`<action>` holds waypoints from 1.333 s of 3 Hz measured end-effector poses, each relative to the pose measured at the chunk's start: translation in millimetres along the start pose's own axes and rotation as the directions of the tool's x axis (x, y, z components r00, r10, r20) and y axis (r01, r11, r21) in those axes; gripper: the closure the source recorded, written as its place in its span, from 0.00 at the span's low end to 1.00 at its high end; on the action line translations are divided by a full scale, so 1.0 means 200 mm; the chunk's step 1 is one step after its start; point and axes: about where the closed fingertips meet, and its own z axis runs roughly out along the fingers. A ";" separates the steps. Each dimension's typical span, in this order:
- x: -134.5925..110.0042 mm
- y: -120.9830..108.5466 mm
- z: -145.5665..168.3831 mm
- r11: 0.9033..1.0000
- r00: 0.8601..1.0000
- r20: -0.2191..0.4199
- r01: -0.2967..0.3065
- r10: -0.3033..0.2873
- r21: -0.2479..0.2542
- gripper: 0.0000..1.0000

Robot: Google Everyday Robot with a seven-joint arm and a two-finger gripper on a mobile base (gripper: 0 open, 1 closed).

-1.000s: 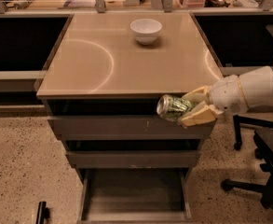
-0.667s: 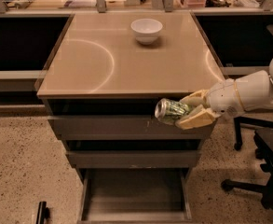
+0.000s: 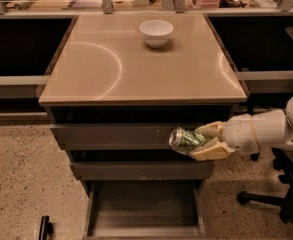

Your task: Place green can into bottom drawer

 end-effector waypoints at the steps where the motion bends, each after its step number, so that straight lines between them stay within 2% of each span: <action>1: 0.41 0.11 0.14 0.991 0.992 0.024 -0.125 0.124 0.038 1.00; 2: 0.79 0.19 0.28 0.966 0.967 0.034 -0.255 0.253 0.050 1.00; 3: 1.09 0.20 0.42 0.931 0.932 0.017 -0.363 0.363 0.027 1.00; 4: 1.13 0.22 0.44 0.926 0.926 0.017 -0.378 0.378 0.017 1.00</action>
Offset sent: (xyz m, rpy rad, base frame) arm -0.0738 -0.0545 -0.2589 0.1224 0.2798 -0.3083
